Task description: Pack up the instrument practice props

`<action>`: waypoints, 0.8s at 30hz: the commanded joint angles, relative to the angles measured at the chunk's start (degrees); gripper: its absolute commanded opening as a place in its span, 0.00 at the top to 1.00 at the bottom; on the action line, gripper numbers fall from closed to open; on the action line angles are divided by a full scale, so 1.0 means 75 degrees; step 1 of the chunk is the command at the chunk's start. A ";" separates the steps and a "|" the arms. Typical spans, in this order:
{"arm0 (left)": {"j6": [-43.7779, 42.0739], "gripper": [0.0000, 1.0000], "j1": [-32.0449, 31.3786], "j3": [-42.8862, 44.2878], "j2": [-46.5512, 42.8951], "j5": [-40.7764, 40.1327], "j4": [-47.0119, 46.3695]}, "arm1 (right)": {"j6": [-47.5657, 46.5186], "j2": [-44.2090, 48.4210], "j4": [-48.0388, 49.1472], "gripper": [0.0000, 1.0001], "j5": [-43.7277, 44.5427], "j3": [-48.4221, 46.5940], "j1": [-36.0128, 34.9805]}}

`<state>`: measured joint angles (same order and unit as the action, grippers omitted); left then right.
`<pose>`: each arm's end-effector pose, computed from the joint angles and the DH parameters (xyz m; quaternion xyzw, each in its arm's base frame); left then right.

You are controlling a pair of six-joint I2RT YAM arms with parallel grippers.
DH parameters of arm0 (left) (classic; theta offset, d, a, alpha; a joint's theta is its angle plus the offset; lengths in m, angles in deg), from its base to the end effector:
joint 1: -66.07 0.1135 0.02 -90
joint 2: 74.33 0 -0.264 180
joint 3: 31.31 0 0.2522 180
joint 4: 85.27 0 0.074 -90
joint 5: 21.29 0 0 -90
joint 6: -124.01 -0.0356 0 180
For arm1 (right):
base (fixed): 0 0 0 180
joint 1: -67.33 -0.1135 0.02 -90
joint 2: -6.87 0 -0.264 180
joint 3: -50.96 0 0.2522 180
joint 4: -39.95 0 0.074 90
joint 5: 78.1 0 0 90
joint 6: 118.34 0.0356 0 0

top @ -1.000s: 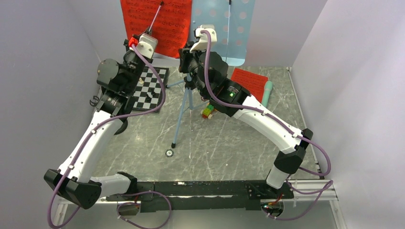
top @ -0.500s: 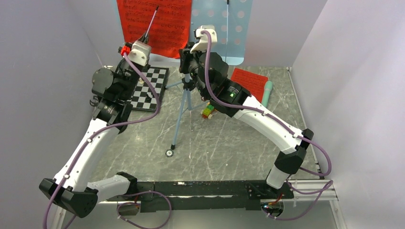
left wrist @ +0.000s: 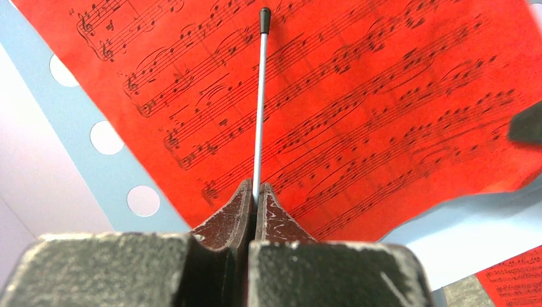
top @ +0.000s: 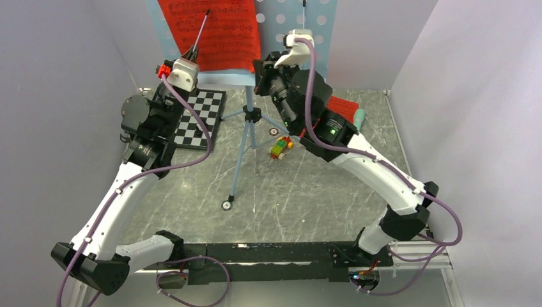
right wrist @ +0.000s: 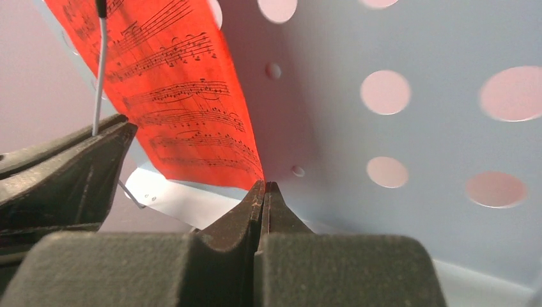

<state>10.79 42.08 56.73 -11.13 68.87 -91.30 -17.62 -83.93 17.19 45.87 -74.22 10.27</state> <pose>0.2045 -0.0911 0.5113 0.1987 0.4516 -0.0065 0.8698 0.1979 0.2688 0.5407 -0.0296 0.6447 0.2601 0.7182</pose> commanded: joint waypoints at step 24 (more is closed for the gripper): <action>-0.0032 0.97 -0.0020 0.0115 0.0284 -0.0275 -0.0607 | -0.1354 0.4024 -0.2645 1.00 -0.3036 0.0976 -0.0010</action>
<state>10.74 42.08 56.73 -9.42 68.30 -93.60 -23.41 -55.95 3.38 35.84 -67.20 10.30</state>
